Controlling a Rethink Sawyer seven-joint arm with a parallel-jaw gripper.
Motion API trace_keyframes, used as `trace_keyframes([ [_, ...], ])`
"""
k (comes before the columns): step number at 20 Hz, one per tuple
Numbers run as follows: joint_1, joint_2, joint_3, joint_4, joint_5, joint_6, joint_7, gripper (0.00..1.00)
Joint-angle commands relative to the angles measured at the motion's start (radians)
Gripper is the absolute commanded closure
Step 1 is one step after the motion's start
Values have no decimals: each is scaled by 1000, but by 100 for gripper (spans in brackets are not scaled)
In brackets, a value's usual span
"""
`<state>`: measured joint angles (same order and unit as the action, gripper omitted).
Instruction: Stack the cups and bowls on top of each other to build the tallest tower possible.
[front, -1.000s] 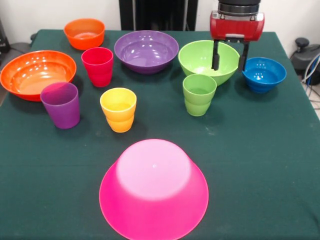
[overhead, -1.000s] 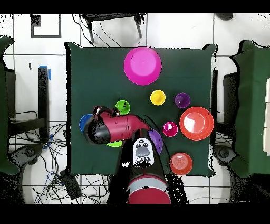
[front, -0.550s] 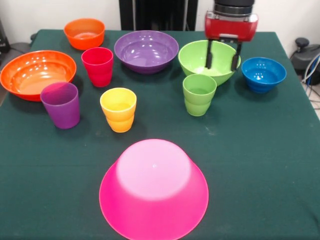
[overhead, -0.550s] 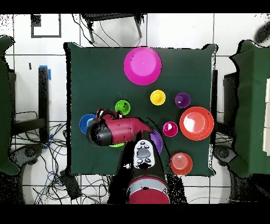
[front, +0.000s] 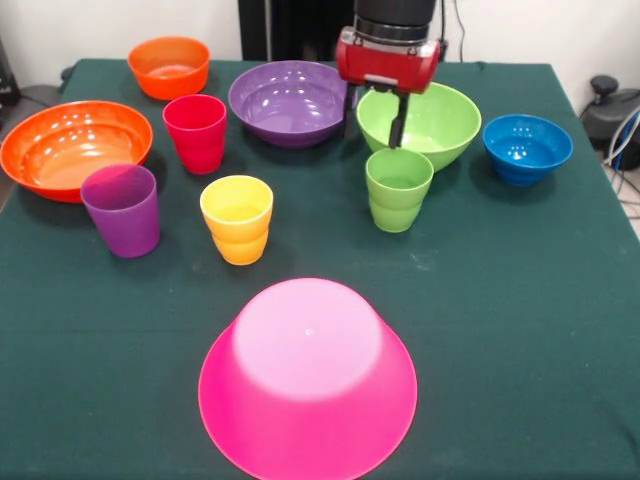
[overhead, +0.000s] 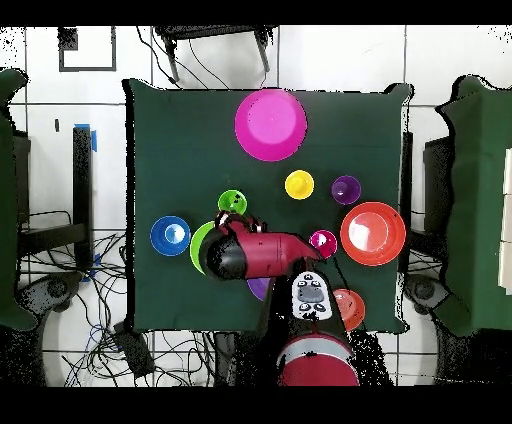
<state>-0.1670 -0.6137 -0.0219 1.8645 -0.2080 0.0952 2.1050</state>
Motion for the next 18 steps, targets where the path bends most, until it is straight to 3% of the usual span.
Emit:
trace_keyframes([
  [1, 34, 94, 34, 81, 23, -75, 175, 0],
  [7, 71, 79, 16, 89, 55, -75, 185, 0],
  [18, 146, -28, -37, 86, 86, -11, 161, 0],
])
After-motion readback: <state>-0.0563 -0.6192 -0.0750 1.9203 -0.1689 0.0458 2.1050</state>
